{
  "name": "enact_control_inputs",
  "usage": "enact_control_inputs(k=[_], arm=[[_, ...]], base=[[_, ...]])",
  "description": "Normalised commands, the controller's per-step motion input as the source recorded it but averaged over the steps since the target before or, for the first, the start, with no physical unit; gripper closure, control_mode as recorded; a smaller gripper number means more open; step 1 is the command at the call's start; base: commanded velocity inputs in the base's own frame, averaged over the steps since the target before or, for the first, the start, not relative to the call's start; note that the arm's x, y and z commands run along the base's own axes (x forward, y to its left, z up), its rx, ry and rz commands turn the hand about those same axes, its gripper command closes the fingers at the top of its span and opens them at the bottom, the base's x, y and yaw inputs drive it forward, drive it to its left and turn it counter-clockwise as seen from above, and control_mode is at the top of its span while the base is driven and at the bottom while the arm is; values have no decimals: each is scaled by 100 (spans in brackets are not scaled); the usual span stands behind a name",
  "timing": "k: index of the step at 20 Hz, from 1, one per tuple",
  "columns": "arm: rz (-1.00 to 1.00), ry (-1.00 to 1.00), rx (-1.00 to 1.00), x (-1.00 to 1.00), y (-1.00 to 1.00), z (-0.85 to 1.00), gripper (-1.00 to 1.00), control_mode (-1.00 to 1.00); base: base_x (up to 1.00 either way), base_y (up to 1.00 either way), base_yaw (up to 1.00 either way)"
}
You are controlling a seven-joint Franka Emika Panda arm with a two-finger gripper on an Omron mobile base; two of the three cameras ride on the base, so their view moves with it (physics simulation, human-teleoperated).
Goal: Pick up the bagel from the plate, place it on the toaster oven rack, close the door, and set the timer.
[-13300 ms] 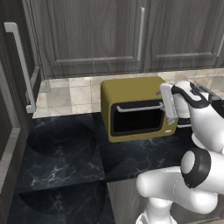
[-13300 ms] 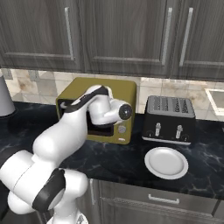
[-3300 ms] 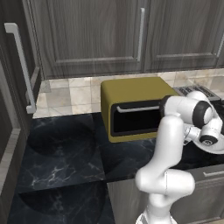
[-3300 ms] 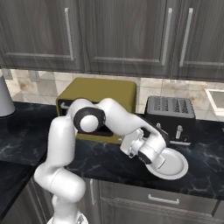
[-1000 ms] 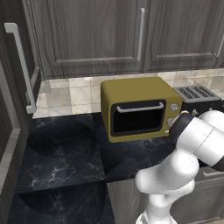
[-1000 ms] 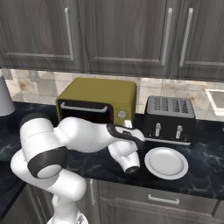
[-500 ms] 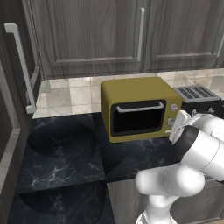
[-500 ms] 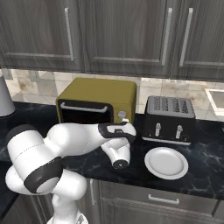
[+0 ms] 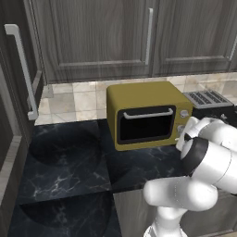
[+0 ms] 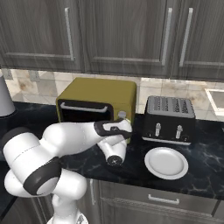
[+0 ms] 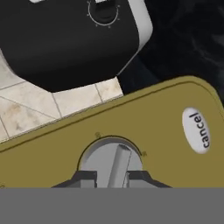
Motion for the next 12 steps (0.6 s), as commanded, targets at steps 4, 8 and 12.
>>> enact_control_inputs(k=[4,8,12], arm=[[-6,12,27,0,-3,3,100,-100],[-7,15,34,0,-6,4,100,-100],[-8,14,36,0,-11,1,100,-100]], base=[[0,0,0],[0,0,0],[0,0,0]])
